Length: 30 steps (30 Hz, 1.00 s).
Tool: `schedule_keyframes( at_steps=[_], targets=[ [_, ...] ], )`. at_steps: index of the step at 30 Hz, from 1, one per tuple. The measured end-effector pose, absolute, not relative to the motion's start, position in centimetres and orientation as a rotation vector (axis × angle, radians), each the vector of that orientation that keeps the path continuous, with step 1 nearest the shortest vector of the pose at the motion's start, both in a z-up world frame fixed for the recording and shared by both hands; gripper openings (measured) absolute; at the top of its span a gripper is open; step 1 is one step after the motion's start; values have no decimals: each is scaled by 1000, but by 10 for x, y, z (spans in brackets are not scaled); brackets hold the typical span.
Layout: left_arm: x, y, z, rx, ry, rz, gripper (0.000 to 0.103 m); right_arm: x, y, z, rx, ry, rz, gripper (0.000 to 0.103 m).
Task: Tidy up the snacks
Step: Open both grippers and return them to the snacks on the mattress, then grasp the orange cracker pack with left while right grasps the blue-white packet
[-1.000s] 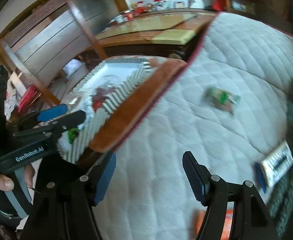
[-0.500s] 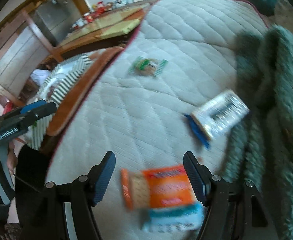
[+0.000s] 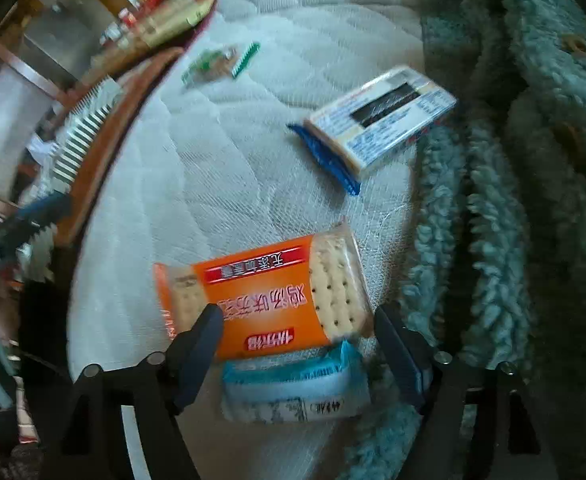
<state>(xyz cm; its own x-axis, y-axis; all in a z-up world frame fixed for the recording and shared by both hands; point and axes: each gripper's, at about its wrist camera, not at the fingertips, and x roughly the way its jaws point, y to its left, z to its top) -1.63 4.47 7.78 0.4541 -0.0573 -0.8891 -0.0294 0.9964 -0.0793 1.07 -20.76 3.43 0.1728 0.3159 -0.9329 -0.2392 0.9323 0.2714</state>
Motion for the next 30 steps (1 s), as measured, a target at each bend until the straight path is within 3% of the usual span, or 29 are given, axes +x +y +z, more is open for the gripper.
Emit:
schedule_keyframes(
  at_steps=[12,23,25,30],
  targets=[
    [-19,68,75,-126,1098,18,65,-3,-216,25,141,1417,376,81],
    [-22,62,78,-118,1105,-89,65,59,-139,53,156,1210,582,83],
    [-21,61,79,-118,1102,-130,72,53,-143,65,128,1183,566,83],
    [-5,35,72,-25,1122,-329,73,16,-191,79,126,1209,468,83]
  ],
)
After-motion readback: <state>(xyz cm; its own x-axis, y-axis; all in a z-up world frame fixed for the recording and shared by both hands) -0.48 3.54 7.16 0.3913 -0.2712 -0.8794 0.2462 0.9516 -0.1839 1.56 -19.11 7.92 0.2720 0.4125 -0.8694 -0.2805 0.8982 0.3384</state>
